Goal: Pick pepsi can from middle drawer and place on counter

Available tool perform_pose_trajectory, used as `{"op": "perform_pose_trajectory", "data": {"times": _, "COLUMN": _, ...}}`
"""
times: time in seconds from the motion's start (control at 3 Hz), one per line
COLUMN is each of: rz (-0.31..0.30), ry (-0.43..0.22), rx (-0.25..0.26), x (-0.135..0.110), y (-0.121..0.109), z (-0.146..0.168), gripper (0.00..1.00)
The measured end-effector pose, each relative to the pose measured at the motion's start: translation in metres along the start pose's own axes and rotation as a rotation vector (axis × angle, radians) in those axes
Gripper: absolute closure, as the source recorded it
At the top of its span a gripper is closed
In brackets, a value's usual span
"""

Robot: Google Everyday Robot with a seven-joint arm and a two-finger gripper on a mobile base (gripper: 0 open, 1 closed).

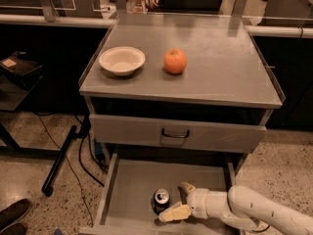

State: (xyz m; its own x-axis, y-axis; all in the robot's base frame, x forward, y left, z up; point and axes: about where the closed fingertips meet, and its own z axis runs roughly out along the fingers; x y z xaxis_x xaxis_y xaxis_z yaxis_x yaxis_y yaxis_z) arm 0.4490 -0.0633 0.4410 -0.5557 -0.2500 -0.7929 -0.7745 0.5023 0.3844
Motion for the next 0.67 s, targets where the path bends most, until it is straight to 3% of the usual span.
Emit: {"op": "perform_pose_trajectory", "data": {"times": 0.67, "rz": 0.019, "ry": -0.007, "rx": -0.022, "x": 0.001, "y": -0.006, "z": 0.027, "gripper": 0.0}}
